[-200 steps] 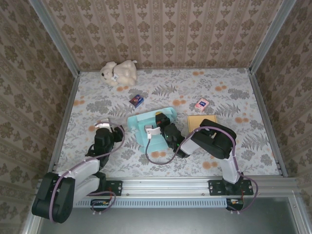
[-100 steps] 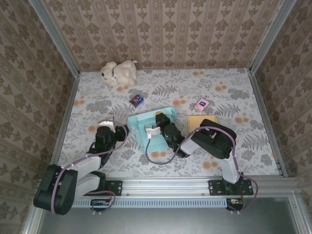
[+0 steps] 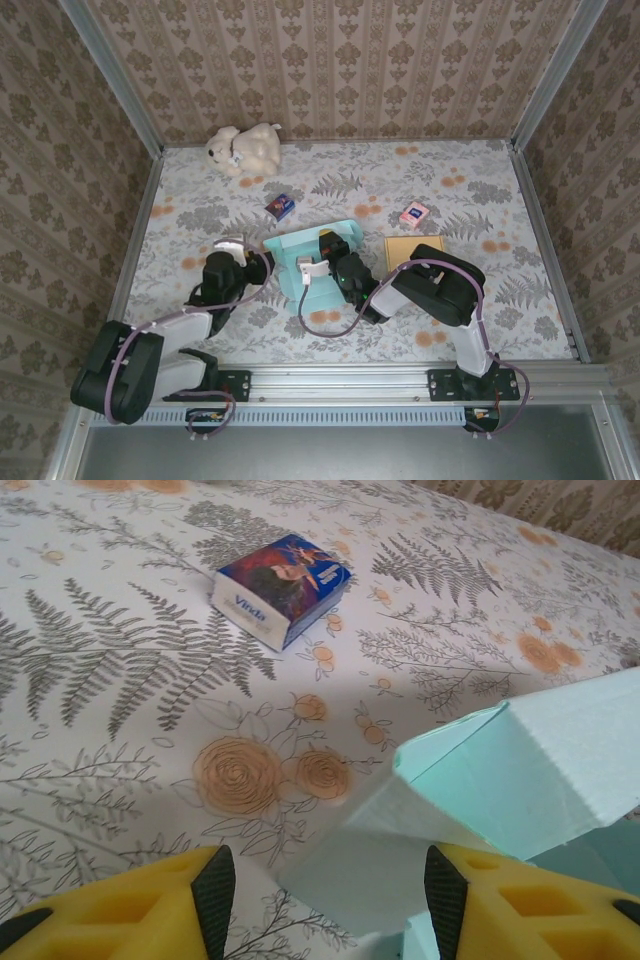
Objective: Fold the paper box
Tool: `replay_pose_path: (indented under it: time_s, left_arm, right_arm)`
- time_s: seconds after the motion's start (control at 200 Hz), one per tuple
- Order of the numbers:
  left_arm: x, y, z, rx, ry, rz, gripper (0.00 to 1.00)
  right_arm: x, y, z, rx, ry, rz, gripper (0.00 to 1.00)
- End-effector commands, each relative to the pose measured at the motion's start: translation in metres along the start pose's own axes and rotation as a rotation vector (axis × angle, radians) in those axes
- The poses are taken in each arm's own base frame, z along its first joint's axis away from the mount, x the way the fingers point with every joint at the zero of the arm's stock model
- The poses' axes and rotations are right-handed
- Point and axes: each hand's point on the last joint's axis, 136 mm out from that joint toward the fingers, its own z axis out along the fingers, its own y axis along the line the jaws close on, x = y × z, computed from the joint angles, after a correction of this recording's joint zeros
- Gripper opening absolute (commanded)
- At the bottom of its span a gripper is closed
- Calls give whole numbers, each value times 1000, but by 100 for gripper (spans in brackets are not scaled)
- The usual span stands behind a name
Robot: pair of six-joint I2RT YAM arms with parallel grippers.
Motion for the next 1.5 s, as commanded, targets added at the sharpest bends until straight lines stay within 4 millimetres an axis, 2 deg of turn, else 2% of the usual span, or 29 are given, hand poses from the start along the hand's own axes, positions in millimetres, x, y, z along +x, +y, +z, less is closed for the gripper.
replay_pose_path:
  time_s: [0.0,0.22,0.35,0.37,0.45,0.685,0.935,1.035,1.155,1.25,1.275,1.355,1.42,1.495]
  left_arm:
    - [-17,-16,6,55,-44,48,56]
    - [-14,-31,9,106,-45,67,52]
    - [-13,-40,7,148,-51,99,43]
    - [-9,-49,6,175,-43,114,41]
    - [-6,-55,2,202,-47,132,37]
    - [-5,-55,-7,207,-56,154,30]
    - [-8,-53,-7,190,-63,154,31]
    - [-13,-39,-18,120,-101,110,36]
    - [-17,-11,-34,-37,-107,51,44]
    - [-7,15,-45,-158,-82,-12,48]
    - [-6,27,-47,-195,-88,-33,50]
    - [1,43,-51,-233,-96,-70,53]
    - [3,45,-49,-212,-97,-82,54]
    - [0,36,-42,-160,-90,-56,55]
  right_arm:
    - [-1,29,0,-98,-21,-38,0]
    - [-2,30,1,-104,-21,-38,0]
    - [-2,31,1,-106,-20,-39,0]
    - [-2,31,1,-109,-21,-39,0]
    - [-2,33,2,-115,-18,-40,0]
    - [-1,32,2,-113,-14,-37,0]
    - [1,32,1,-116,-10,-35,0]
    - [0,33,2,-118,-12,-35,0]
    - [0,34,2,-121,-14,-39,0]
    - [0,34,2,-121,-14,-39,0]
    - [-1,34,2,-120,-16,-39,0]
    - [-1,34,2,-120,-16,-39,0]
    - [-2,34,1,-121,-20,-38,0]
    - [-3,34,1,-120,-22,-38,0]
